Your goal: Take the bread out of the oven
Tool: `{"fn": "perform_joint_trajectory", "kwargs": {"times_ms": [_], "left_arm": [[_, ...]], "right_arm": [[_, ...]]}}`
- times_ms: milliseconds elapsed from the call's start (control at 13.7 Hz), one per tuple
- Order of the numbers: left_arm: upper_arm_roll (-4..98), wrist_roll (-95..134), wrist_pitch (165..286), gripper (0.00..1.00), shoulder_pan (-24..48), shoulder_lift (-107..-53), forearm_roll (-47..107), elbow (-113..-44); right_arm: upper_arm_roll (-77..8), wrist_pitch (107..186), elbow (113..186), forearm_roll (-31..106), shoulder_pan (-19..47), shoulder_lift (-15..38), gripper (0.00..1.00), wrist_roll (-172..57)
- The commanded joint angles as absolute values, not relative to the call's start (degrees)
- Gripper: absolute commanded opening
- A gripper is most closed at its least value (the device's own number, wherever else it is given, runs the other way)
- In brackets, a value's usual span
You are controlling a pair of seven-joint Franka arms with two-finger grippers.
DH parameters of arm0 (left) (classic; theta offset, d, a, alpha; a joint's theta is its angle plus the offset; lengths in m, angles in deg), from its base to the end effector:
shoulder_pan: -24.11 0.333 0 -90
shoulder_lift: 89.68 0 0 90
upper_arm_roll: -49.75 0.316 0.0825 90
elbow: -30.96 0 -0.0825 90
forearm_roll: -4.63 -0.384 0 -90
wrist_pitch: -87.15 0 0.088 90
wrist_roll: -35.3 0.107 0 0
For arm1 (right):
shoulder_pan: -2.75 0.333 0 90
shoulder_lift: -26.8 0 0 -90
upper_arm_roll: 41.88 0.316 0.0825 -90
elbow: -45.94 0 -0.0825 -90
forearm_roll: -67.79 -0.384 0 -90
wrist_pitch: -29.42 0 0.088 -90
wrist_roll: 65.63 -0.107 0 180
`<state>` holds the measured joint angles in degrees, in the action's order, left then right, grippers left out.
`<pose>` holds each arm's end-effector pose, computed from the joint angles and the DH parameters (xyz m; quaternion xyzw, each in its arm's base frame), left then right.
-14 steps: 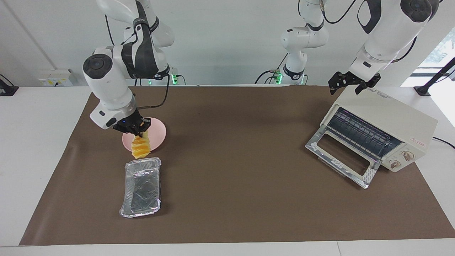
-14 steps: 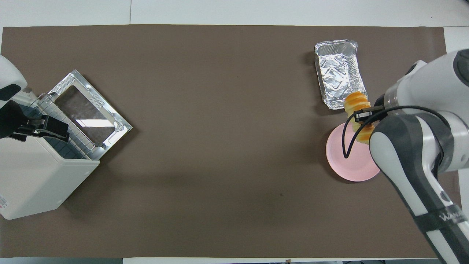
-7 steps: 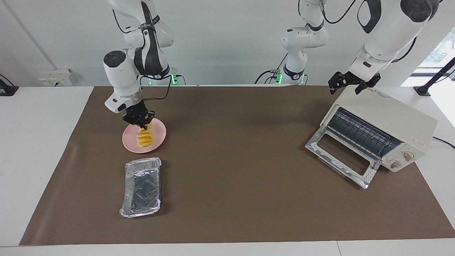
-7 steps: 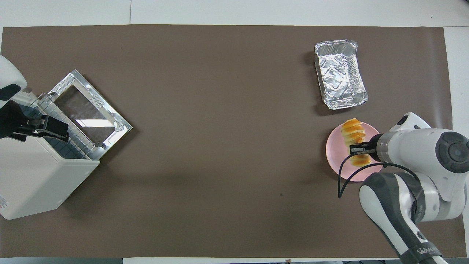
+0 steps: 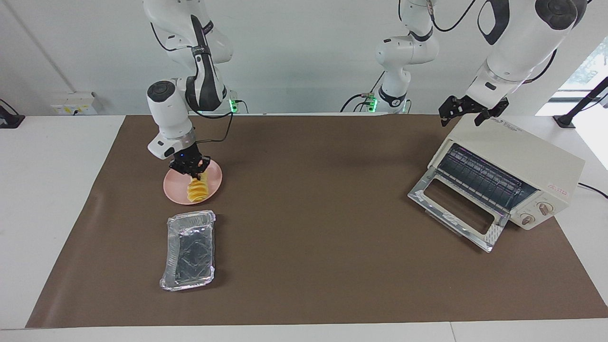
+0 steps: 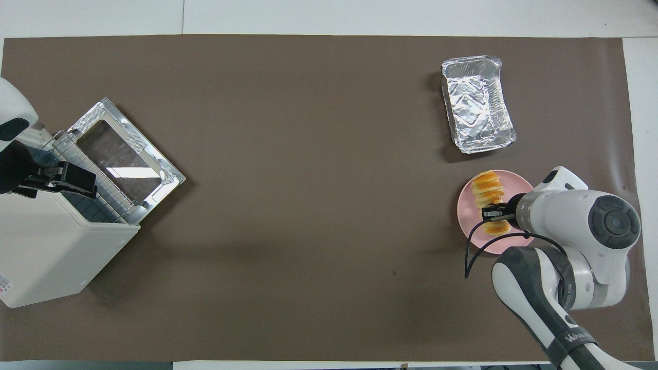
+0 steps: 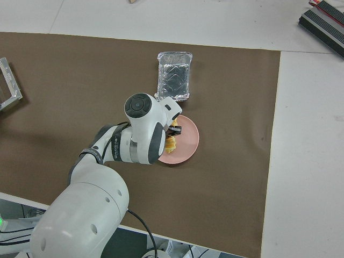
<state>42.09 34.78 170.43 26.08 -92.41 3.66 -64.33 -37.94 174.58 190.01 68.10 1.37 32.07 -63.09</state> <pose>0.5218 -0.0516 0.5978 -0.9957 0.0443 0.0804 0.0160 0.4670 0.0207 0.3240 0.9974 0.0466 0.0554 0.0048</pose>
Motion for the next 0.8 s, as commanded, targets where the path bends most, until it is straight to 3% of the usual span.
{"fn": "perform_joint_trajectory", "kwargs": {"times_ms": [0,73,292,511,731], "left_arm": [[41.8,35.3,170.8,1.00,26.7,-93.0,4.3,-64.6],[41.8,35.3,170.7,1.00,26.8,-93.1,4.3,-64.6],[41.8,35.3,170.8,1.00,26.8,-93.1,4.3,-64.6],[41.8,35.3,170.7,1.00,26.7,-93.0,4.3,-64.6],[41.8,35.3,170.7,1.00,26.7,-93.1,4.3,-64.6]], "right_arm": [[-37.6,175.2,191.0,66.8,0.6,32.9,0.49,-61.6],[-37.5,175.1,191.0,66.8,0.6,32.9,0.99,-61.4],[-37.6,169.0,188.1,66.8,0.5,33.4,1.00,-61.1],[-37.6,149.1,175.7,66.8,0.3,33.7,1.00,-60.1],[-37.8,137.9,164.7,66.8,0.1,34.3,1.00,-56.2]]}}
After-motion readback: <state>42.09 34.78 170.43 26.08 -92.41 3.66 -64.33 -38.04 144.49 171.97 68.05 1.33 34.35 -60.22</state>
